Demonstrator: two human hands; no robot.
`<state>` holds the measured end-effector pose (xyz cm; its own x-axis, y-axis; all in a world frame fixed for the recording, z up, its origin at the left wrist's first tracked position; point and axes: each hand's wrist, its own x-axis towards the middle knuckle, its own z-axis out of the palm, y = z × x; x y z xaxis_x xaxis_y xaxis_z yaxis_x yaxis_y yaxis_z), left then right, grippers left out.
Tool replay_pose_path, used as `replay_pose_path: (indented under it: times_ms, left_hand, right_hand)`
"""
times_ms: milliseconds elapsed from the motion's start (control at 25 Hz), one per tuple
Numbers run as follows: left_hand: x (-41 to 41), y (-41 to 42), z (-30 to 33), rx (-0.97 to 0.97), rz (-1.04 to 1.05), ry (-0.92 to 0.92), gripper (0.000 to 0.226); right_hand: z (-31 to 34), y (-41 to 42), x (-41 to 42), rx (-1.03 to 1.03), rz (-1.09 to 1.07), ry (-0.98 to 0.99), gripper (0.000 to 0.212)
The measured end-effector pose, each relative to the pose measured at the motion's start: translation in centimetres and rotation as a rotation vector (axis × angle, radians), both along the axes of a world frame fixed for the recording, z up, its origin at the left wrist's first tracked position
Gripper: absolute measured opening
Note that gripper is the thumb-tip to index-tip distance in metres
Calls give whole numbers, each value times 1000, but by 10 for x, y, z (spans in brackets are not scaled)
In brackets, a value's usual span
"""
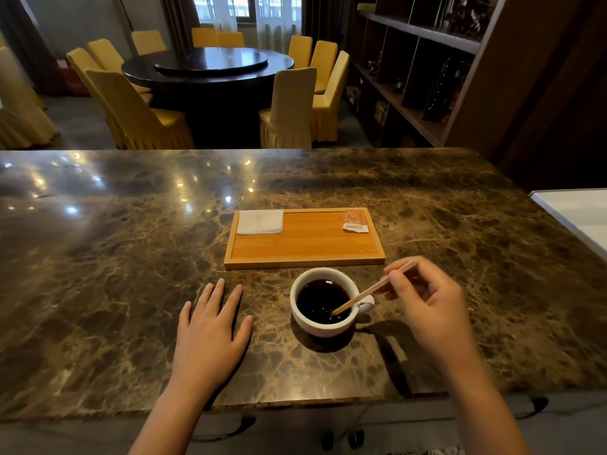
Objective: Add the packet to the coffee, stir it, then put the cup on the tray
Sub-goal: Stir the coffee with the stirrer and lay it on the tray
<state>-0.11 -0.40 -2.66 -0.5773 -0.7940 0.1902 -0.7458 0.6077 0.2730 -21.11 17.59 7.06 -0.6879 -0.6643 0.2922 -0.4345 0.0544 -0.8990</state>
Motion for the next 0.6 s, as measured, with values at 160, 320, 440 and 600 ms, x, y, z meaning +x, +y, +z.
replay_pose_path:
  times_ms: [160, 320, 440, 600]
  left_hand:
    - [0, 0, 0, 5, -2, -2, 68]
    - [0, 1, 2, 8, 4, 1, 68]
    - [0, 1, 3, 19, 5, 7, 70]
    - [-1, 2, 4, 17, 14, 10, 70]
  right_hand:
    - [13, 3, -14, -13, -85, 80, 18]
    - [23, 3, -18, -29, -87, 98, 17]
    - [36, -2, -17, -80, -5, 112, 17]
    - [44, -34, -22, -90, 136, 256, 16]
